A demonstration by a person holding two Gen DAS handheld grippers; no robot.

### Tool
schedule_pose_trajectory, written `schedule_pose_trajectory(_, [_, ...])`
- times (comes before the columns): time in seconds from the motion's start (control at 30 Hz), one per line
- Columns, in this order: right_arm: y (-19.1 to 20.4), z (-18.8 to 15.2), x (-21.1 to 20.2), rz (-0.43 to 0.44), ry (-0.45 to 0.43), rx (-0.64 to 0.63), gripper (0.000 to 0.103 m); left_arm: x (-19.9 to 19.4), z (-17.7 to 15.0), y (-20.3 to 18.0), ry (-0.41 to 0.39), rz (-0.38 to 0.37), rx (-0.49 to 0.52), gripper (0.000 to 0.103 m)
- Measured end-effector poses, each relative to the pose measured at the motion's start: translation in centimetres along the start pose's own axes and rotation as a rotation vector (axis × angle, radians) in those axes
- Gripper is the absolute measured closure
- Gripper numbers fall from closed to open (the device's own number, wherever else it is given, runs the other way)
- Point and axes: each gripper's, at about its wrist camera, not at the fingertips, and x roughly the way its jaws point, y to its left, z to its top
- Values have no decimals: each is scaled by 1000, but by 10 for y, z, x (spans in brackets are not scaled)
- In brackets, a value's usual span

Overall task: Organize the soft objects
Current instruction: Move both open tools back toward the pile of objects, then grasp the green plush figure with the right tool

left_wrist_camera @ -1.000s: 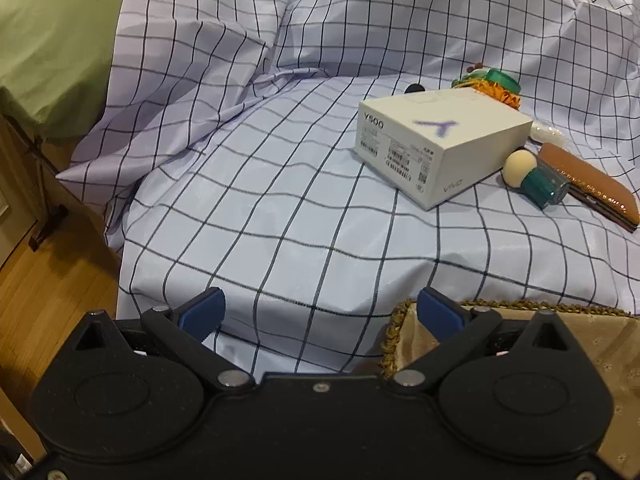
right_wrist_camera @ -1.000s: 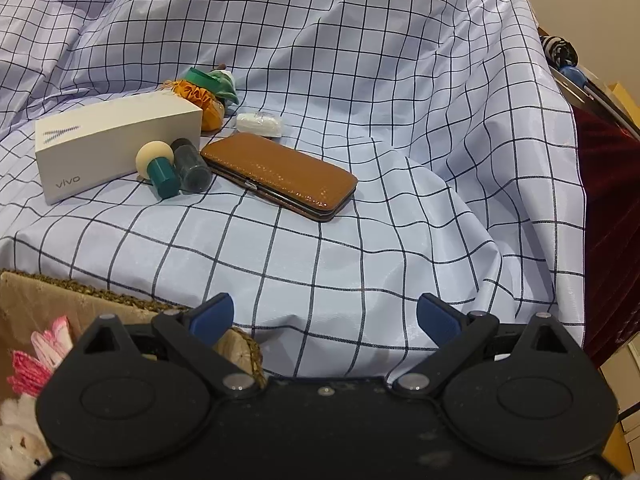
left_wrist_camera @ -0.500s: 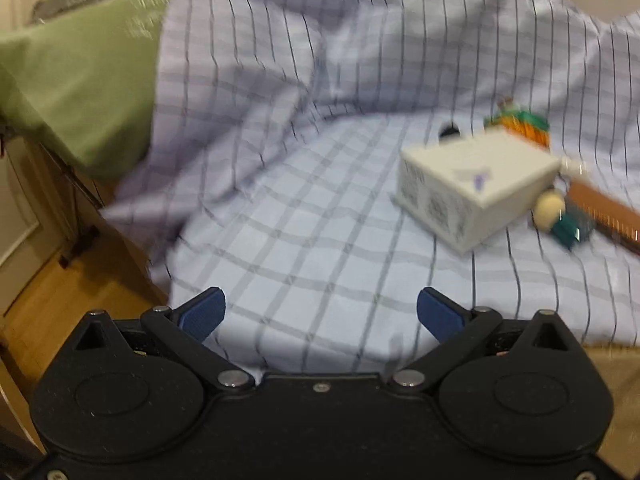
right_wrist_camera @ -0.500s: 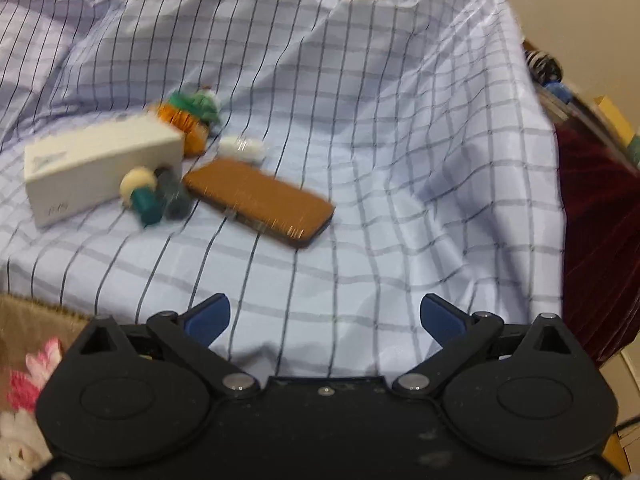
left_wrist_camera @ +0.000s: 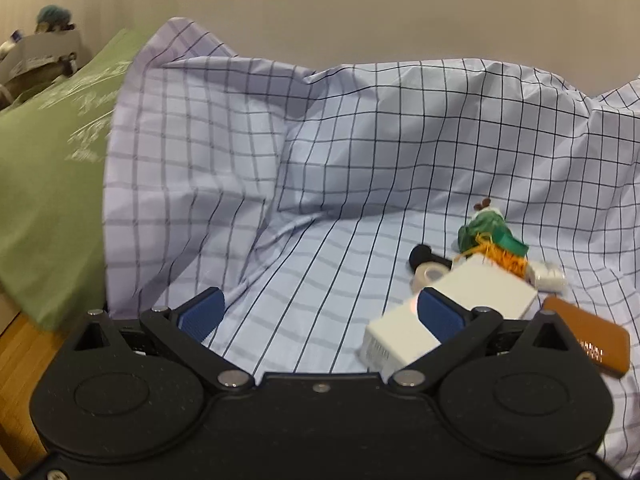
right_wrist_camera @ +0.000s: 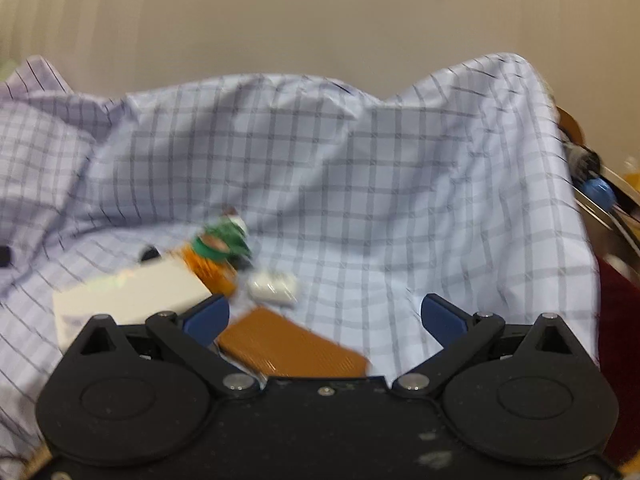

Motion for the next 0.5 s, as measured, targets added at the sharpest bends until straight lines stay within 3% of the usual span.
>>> schedule_pose_trajectory(0.27, [24, 54, 66, 142, 36, 4, 1, 52, 29, -12, 84, -41, -10, 3])
schedule_pose_trajectory(0.5, [42, 88, 151, 227, 147, 77, 1, 107, 42, -13, 204, -54, -16, 4])
